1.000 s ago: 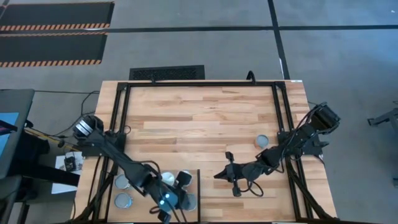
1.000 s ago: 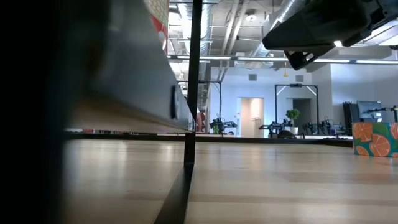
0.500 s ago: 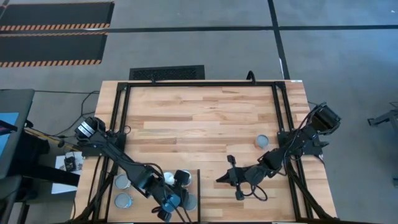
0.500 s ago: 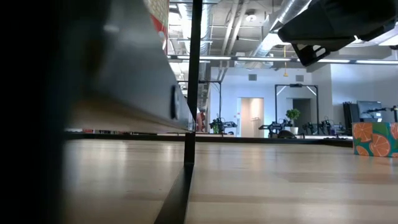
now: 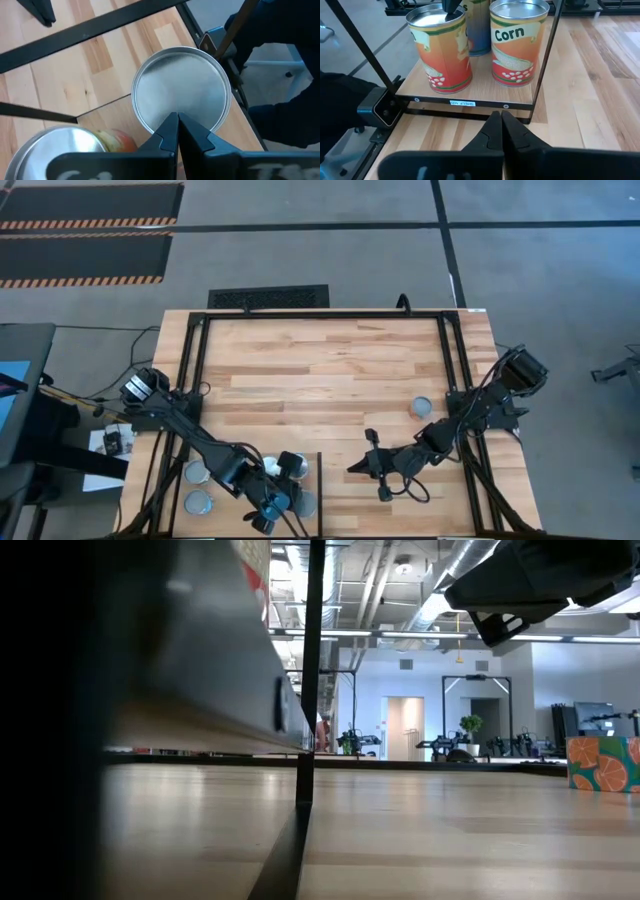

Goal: Pick and place cans onto a shelf
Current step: Put the canned corn on the shelf

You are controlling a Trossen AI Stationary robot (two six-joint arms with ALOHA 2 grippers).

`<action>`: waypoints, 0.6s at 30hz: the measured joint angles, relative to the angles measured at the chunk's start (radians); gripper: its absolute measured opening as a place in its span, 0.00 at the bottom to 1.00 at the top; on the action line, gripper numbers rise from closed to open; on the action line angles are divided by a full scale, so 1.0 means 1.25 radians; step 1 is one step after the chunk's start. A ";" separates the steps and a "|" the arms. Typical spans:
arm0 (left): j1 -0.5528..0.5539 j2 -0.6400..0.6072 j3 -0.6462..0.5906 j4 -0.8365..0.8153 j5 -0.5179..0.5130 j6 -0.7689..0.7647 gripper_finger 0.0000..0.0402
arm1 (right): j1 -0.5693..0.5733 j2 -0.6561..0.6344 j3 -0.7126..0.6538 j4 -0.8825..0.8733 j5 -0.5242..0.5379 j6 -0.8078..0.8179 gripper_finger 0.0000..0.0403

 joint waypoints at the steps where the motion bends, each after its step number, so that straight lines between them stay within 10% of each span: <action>1: 0.000 0.000 0.004 -0.010 0.000 -0.003 0.00 | 0.000 0.000 0.000 0.000 0.000 0.000 0.01; 18: 0.000 0.010 0.054 0.017 0.003 0.008 0.00 | 0.000 0.000 0.000 0.000 0.000 0.000 0.01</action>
